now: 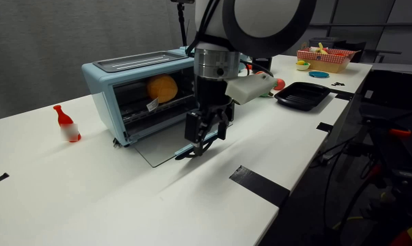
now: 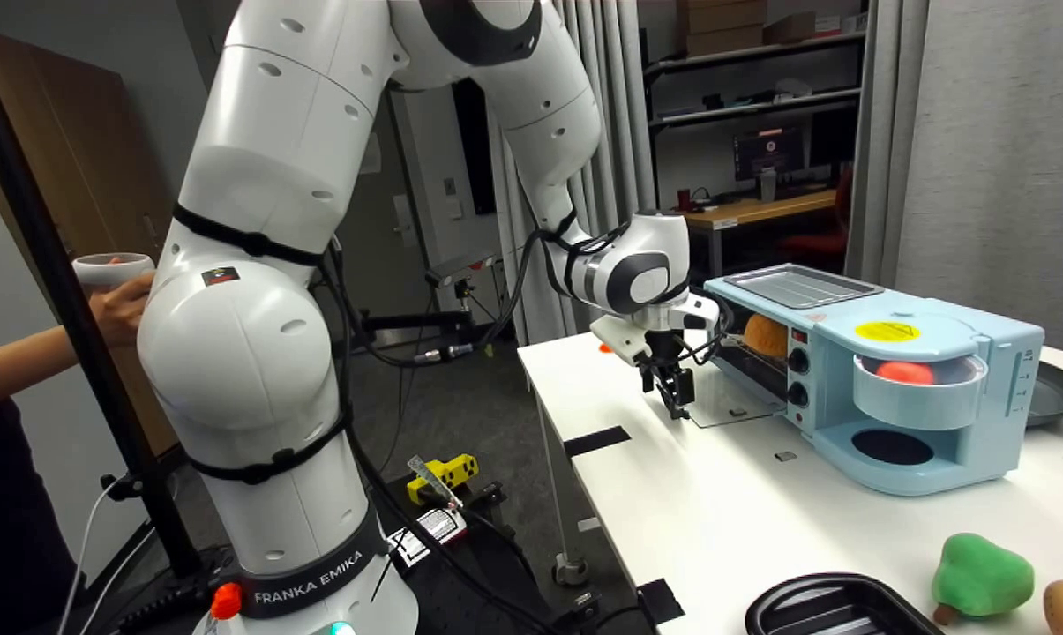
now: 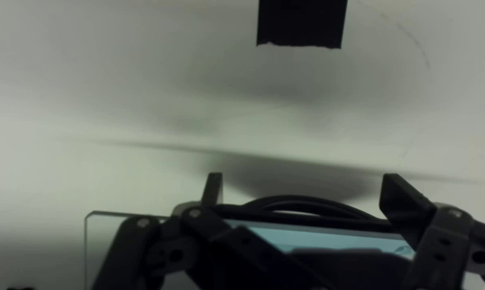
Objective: Close the toaster oven door
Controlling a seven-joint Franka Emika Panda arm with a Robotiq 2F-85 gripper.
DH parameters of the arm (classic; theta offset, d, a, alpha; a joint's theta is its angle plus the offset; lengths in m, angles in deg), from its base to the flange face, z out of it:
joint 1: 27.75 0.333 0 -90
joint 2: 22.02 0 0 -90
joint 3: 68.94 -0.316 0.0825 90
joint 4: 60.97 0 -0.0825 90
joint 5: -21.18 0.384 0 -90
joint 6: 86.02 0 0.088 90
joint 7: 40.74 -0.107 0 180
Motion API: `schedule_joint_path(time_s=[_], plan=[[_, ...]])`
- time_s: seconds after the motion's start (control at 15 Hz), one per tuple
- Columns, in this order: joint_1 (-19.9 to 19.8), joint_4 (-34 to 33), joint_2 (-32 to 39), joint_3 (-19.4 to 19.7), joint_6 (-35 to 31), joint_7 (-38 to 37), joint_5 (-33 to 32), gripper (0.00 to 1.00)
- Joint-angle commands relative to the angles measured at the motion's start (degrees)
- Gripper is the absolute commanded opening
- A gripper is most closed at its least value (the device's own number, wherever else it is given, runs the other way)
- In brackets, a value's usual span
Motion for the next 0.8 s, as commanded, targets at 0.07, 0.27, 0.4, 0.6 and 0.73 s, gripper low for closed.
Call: schedule_joint_path(time_s=[0.07, 0.27, 0.4, 0.6, 0.73], plan=[[2.04, 0.0, -0.19, 2.18, -2.72, -1.58, -0.96, 1.0], [3.42, 0.46, -0.89, 3.47, -4.05, -2.37, -1.93, 1.0], [5.18, 1.31, -1.98, 4.99, -5.14, -3.41, -3.52, 1.0], [8.58, 2.93, -4.38, 7.89, -6.08, -6.3, -6.86, 1.0], [10.61, 4.05, -6.31, 9.48, -6.59, -8.45, -8.8, 1.0]])
